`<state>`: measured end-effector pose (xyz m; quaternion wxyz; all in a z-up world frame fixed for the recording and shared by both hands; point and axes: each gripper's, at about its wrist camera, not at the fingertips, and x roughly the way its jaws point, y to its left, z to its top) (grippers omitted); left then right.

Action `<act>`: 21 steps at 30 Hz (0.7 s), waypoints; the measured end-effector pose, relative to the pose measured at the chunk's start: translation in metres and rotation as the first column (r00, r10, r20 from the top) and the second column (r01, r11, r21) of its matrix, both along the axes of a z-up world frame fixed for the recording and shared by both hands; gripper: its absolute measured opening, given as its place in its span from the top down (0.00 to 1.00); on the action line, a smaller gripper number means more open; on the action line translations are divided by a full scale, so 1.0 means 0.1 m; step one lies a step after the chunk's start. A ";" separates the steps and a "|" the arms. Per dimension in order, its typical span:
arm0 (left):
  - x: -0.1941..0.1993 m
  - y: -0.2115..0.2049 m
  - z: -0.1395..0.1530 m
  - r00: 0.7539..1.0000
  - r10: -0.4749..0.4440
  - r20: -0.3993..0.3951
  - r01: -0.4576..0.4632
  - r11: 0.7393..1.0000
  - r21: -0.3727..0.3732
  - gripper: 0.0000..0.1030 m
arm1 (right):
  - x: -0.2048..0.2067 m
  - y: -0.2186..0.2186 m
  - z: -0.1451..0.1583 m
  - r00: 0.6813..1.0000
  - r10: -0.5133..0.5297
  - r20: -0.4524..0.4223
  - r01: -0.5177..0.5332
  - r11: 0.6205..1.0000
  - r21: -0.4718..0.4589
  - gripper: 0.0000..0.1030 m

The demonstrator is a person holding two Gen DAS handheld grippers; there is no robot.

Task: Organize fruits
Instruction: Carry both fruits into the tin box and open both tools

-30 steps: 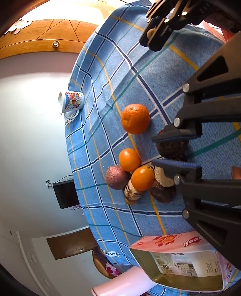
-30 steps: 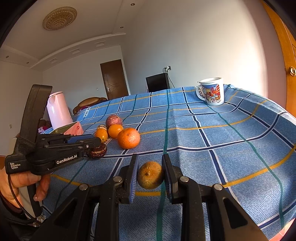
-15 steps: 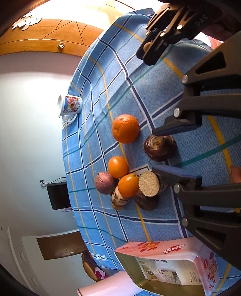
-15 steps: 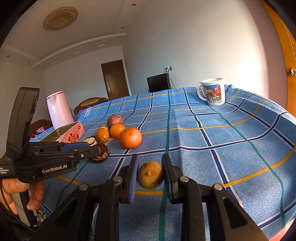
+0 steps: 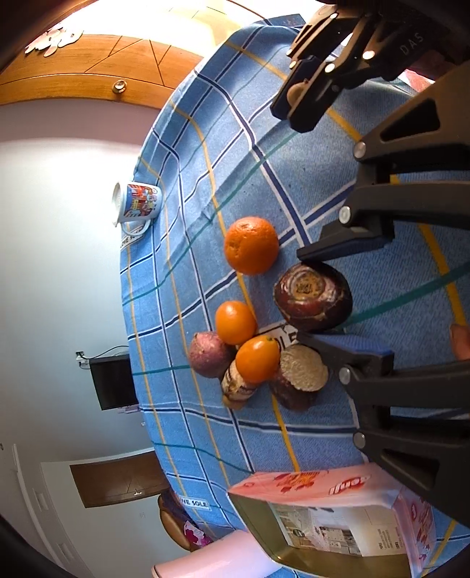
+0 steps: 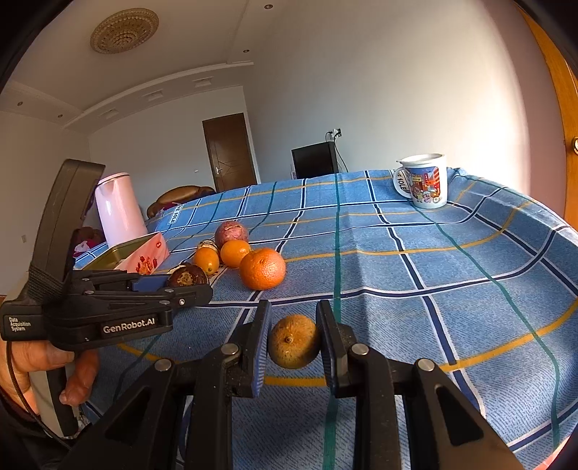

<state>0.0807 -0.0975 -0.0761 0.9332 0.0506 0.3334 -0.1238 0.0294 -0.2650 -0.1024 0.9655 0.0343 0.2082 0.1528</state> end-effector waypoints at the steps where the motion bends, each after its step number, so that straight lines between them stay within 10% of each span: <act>1: -0.04 0.05 0.05 1.000 0.009 0.026 -0.009 1.000 0.008 0.62 | 0.01 0.04 0.03 1.000 0.010 0.001 -0.010 1.000 -0.003 0.74; 21: -0.12 1.75 0.21 0.941 0.324 0.098 -0.311 0.942 -0.124 0.62 | 0.61 1.73 0.56 0.929 0.371 0.006 -0.370 0.926 -0.077 0.74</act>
